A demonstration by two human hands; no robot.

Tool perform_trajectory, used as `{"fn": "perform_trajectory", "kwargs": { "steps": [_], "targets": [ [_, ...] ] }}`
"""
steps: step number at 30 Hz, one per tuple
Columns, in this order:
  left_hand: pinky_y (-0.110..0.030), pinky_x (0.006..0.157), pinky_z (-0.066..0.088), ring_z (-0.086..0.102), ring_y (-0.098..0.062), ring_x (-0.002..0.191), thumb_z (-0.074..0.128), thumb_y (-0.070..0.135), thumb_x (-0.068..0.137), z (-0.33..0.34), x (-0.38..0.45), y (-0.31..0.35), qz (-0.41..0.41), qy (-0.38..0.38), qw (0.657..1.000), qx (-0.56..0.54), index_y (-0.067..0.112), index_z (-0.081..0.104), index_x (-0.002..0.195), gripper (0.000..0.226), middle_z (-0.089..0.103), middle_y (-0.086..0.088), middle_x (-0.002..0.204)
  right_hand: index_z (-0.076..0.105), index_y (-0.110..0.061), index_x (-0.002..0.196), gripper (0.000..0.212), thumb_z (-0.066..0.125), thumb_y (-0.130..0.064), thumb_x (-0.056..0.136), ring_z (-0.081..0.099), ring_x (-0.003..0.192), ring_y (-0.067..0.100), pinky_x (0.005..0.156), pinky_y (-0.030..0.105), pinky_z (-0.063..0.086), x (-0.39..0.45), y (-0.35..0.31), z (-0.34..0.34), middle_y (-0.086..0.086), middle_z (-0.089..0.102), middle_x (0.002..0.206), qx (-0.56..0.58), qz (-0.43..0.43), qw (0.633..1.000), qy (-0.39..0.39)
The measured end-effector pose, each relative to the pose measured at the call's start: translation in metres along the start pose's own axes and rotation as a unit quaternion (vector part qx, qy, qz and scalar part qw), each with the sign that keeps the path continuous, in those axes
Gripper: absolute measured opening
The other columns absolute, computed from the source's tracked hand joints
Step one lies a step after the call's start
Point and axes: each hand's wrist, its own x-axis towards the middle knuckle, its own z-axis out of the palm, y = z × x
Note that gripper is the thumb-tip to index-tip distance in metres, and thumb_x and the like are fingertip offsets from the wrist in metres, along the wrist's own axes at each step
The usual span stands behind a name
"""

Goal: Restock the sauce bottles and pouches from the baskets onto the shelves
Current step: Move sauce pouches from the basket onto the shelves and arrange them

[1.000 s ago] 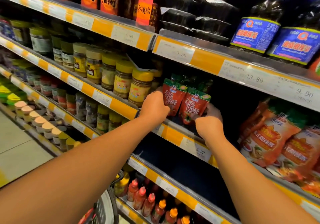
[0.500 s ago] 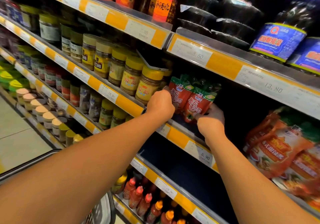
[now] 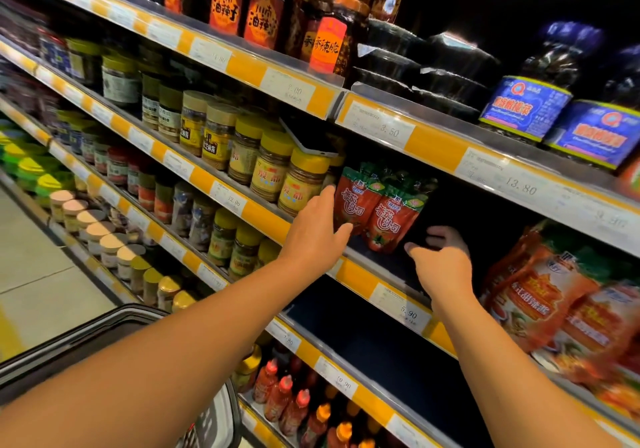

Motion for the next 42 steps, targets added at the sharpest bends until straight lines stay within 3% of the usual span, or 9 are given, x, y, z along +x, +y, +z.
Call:
{"fn": "perform_trajectory", "kwargs": {
  "steps": [5, 9, 12, 17, 26, 34, 38, 42],
  "targets": [
    [-0.033, 0.1, 0.05, 0.051, -0.003, 0.126, 0.059, 0.045, 0.099, -0.037, -0.075, -0.022, 0.017, 0.002, 0.999, -0.048, 0.038, 0.042, 0.146, 0.05, 0.053, 0.019, 0.137, 0.055, -0.029, 0.128, 0.041, 0.07, -0.016, 0.093, 0.055, 0.119, 0.012, 0.089, 0.034, 0.048, -0.072, 0.0, -0.015, -0.005, 0.053, 0.132, -0.007, -0.112, 0.994, -0.002],
    [-0.024, 0.101, 0.042, 0.043, 0.009, 0.123, 0.055, 0.052, 0.099, -0.078, -0.134, -0.058, 0.012, -0.011, 1.0, 0.015, 0.043, 0.045, 0.142, 0.045, 0.046, 0.03, 0.138, 0.046, -0.043, 0.142, 0.051, 0.067, -0.03, 0.097, 0.039, 0.131, -0.003, 0.106, 0.031, 0.042, -0.134, 0.003, -0.005, -0.022, 0.04, 0.148, -0.085, -0.157, 0.978, -0.105],
    [-0.025, 0.105, 0.04, 0.041, 0.009, 0.127, 0.056, 0.051, 0.099, -0.113, -0.172, -0.086, 0.001, -0.02, 0.999, 0.048, 0.041, 0.051, 0.138, 0.04, 0.045, 0.03, 0.139, 0.04, -0.043, 0.151, 0.058, 0.064, -0.038, 0.099, 0.026, 0.147, -0.001, 0.12, 0.03, 0.028, -0.175, 0.004, 0.013, -0.026, 0.028, 0.16, -0.153, -0.202, 0.952, -0.173],
    [-0.028, 0.111, 0.038, 0.035, 0.01, 0.131, 0.059, 0.051, 0.098, -0.163, -0.227, -0.127, -0.059, -0.008, 0.994, 0.09, 0.04, 0.054, 0.141, 0.044, 0.042, 0.028, 0.144, 0.033, -0.039, 0.158, 0.062, 0.061, -0.038, 0.101, 0.012, 0.154, 0.003, 0.123, 0.03, 0.018, -0.224, 0.002, 0.051, -0.024, 0.016, 0.167, -0.179, -0.22, 0.923, -0.26],
    [-0.038, 0.111, 0.042, 0.054, -0.017, 0.131, 0.064, 0.042, 0.098, -0.224, -0.321, -0.197, -0.189, -0.007, 0.97, 0.155, 0.025, 0.065, 0.135, 0.041, 0.058, 0.005, 0.141, 0.031, -0.036, 0.159, 0.067, 0.061, -0.046, 0.1, 0.011, 0.157, 0.015, 0.124, 0.038, 0.023, -0.284, 0.009, 0.147, -0.014, 0.012, 0.17, -0.228, -0.242, 0.865, -0.376],
    [-0.036, 0.103, 0.044, 0.059, -0.023, 0.123, 0.056, 0.044, 0.089, -0.241, -0.382, -0.249, -0.267, -0.038, 0.945, 0.185, 0.02, 0.067, 0.135, 0.053, 0.066, -0.001, 0.13, 0.032, -0.026, 0.161, 0.069, 0.062, -0.039, 0.1, 0.016, 0.156, 0.025, 0.124, 0.042, 0.026, -0.332, 0.027, 0.239, -0.001, 0.016, 0.171, -0.262, -0.216, 0.799, -0.496],
    [-0.039, 0.106, 0.046, 0.057, -0.023, 0.127, 0.066, 0.036, 0.092, -0.241, -0.399, -0.272, -0.307, -0.051, 0.925, 0.219, 0.021, 0.063, 0.139, 0.049, 0.063, -0.001, 0.136, 0.039, -0.022, 0.157, 0.066, 0.065, -0.038, 0.098, 0.034, 0.148, 0.027, 0.119, 0.042, 0.036, -0.35, 0.033, 0.277, 0.005, 0.033, 0.163, -0.254, -0.188, 0.785, -0.532],
    [-0.04, 0.105, 0.047, 0.057, -0.023, 0.125, 0.07, 0.033, 0.091, -0.237, -0.412, -0.283, -0.344, -0.058, 0.902, 0.256, 0.02, 0.065, 0.134, 0.045, 0.062, 0.001, 0.133, 0.046, -0.018, 0.152, 0.062, 0.066, -0.037, 0.097, 0.05, 0.135, 0.028, 0.11, 0.041, 0.045, -0.368, 0.043, 0.306, 0.007, 0.046, 0.154, -0.237, -0.137, 0.794, -0.542]
  ]
}}
